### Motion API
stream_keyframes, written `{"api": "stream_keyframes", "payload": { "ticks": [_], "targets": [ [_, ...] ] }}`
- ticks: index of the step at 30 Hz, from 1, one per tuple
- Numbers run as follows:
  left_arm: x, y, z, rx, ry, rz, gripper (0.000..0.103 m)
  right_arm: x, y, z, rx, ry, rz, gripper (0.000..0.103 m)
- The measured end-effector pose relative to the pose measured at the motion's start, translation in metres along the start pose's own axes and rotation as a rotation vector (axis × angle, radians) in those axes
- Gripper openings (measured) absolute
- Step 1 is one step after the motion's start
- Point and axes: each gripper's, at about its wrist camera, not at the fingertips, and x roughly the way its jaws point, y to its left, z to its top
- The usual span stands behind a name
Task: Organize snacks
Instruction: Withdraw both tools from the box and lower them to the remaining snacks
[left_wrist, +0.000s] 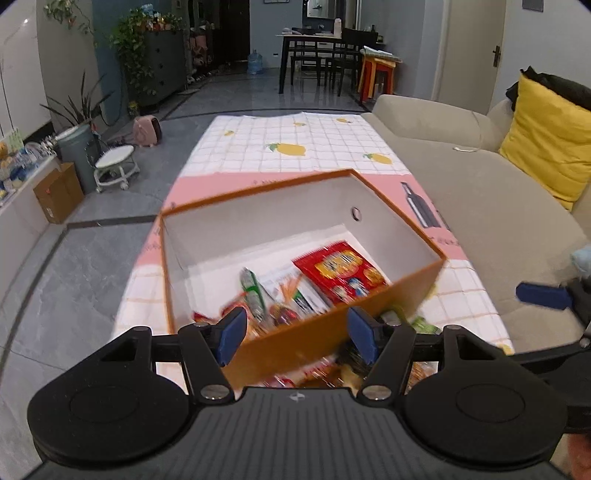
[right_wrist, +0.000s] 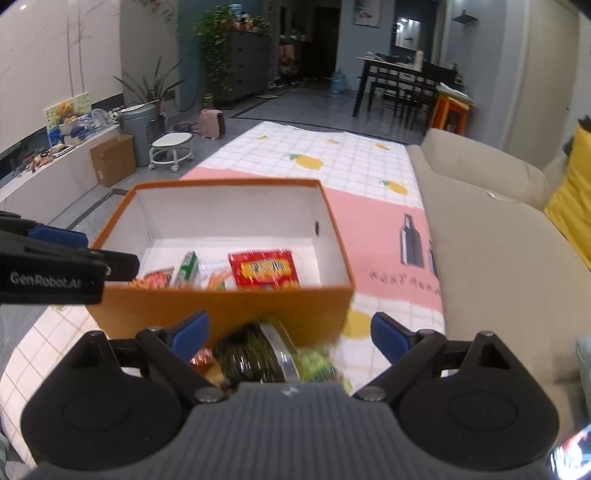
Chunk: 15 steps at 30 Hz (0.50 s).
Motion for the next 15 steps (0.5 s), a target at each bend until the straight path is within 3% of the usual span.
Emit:
{"api": "stream_keyframes", "payload": {
  "ticks": [9, 15],
  "targets": [
    [0.009, -0.014, -0.034, -0.015, 0.054, -0.063, 0.074, -0.009, -0.024, -0.056, 0.075, 0.057, -0.056, 0.091],
    [0.022, -0.02, -0.053, -0.049, 0.077, -0.085, 0.074, 0.001, -0.037, -0.078, 0.112, 0.047, -0.07, 0.09]
  ]
}}
